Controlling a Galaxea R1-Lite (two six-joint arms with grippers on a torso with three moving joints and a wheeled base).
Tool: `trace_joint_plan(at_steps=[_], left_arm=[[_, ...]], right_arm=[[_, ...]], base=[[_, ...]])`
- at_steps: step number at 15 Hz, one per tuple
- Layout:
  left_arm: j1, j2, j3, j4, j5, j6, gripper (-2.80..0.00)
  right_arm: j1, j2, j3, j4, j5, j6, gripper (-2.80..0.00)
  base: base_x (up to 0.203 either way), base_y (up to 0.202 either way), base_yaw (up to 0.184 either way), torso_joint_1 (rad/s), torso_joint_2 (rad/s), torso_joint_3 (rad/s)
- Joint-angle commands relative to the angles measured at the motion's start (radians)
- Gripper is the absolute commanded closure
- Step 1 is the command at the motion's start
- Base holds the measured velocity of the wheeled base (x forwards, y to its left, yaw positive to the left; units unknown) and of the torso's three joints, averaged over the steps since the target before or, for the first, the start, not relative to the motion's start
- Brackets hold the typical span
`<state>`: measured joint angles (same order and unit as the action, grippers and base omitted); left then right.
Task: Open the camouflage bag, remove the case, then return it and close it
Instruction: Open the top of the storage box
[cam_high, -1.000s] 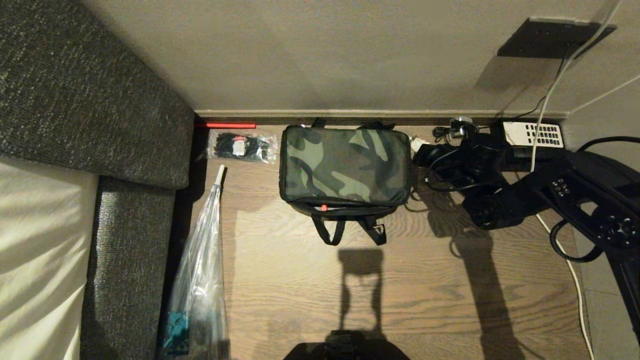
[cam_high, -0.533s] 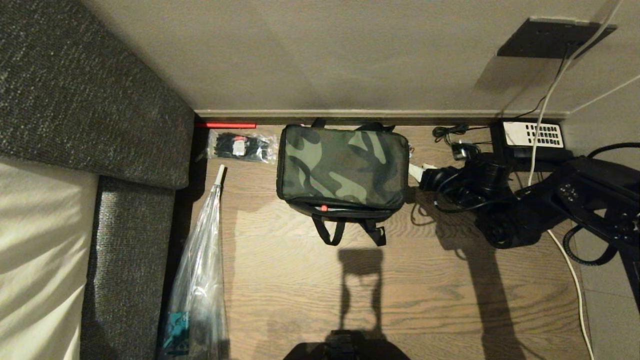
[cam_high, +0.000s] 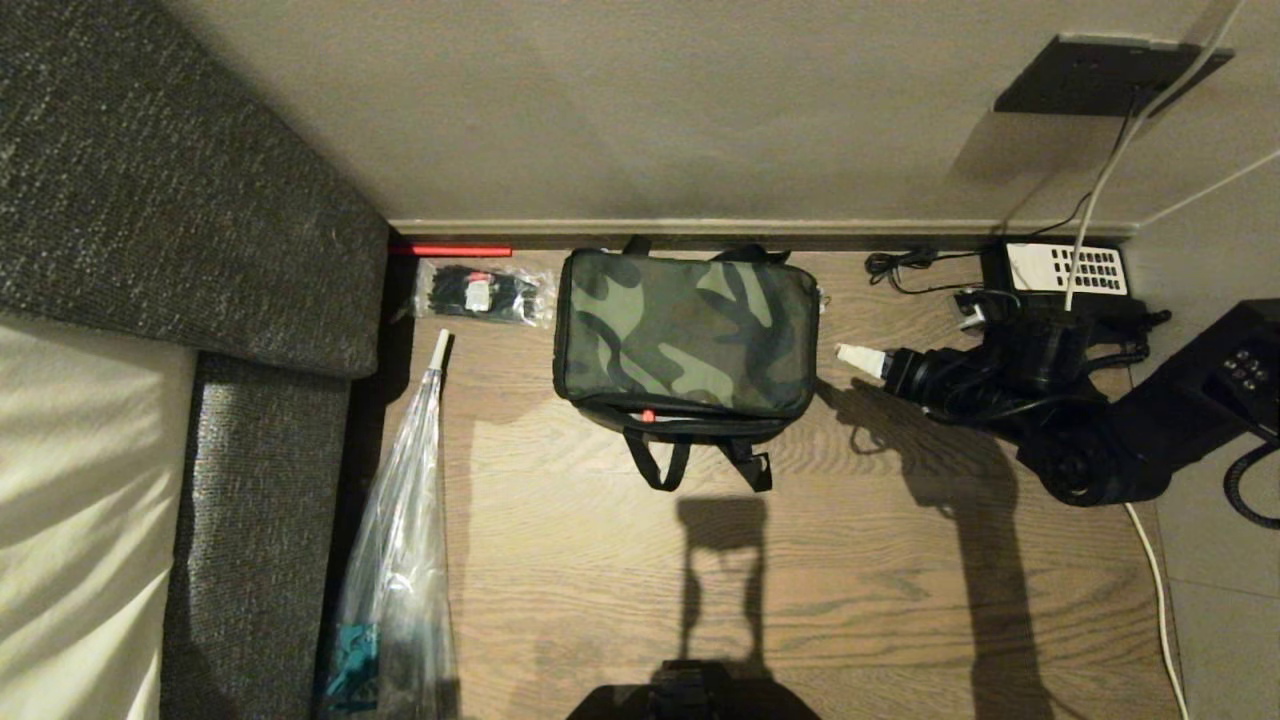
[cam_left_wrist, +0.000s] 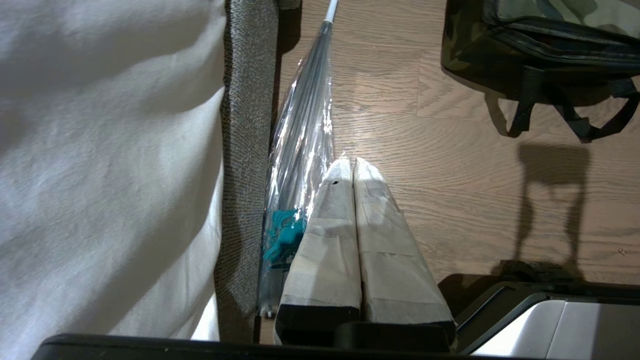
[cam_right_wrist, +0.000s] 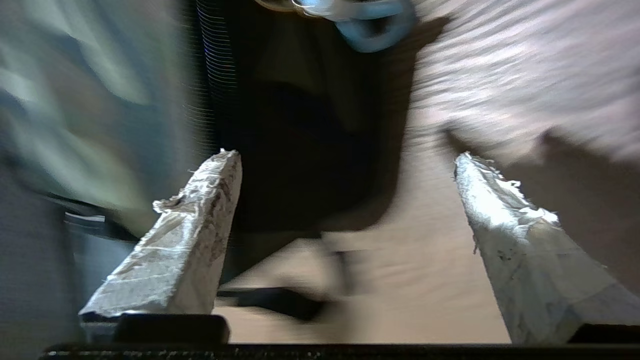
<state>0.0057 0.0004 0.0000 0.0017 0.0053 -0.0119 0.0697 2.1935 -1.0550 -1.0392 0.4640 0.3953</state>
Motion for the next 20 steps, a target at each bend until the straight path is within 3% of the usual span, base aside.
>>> trace_joint_plan(at_steps=[1, 3, 5, 6, 13, 17, 20], left_arm=[[0.0, -0.002, 0.003, 0.0, 0.001, 0.0, 0.0], [0.0, -0.002, 0.003, 0.0, 0.001, 0.0, 0.0], [0.0, -0.002, 0.003, 0.0, 0.001, 0.0, 0.0], [-0.001, -0.002, 0.003, 0.0, 0.001, 0.0, 0.0], [-0.001, -0.002, 0.003, 0.0, 0.001, 0.0, 0.0], [0.0, -0.002, 0.003, 0.0, 0.001, 0.0, 0.0], [0.0, -0.002, 0.003, 0.0, 0.001, 0.0, 0.0]], right_arm=[[0.071, -0.076, 0.009, 0.023, -0.002, 0.2, -2.8], [0.097, -0.075, 0.01, 0.052, -0.01, 0.232, -2.8], [0.16, -0.059, 0.001, 0.099, -0.023, 0.367, -2.8], [0.184, -0.047, -0.007, 0.097, -0.054, 0.395, -2.8], [0.251, -0.007, -0.096, 0.091, -0.166, 0.409, -2.8], [0.25, -0.122, -0.142, 0.149, -0.154, 0.672, -2.8], [0.249, -0.162, -0.171, 0.207, -0.149, 0.722, -2.8]], base=[[0.0, 0.0, 0.0, 0.0, 0.0, 0.0], [0.0, 0.0, 0.0, 0.0, 0.0, 0.0], [0.0, 0.0, 0.0, 0.0, 0.0, 0.0], [0.0, 0.0, 0.0, 0.0, 0.0, 0.0], [0.0, 0.0, 0.0, 0.0, 0.0, 0.0], [0.0, 0.0, 0.0, 0.0, 0.0, 0.0], [0.0, 0.0, 0.0, 0.0, 0.0, 0.0]])
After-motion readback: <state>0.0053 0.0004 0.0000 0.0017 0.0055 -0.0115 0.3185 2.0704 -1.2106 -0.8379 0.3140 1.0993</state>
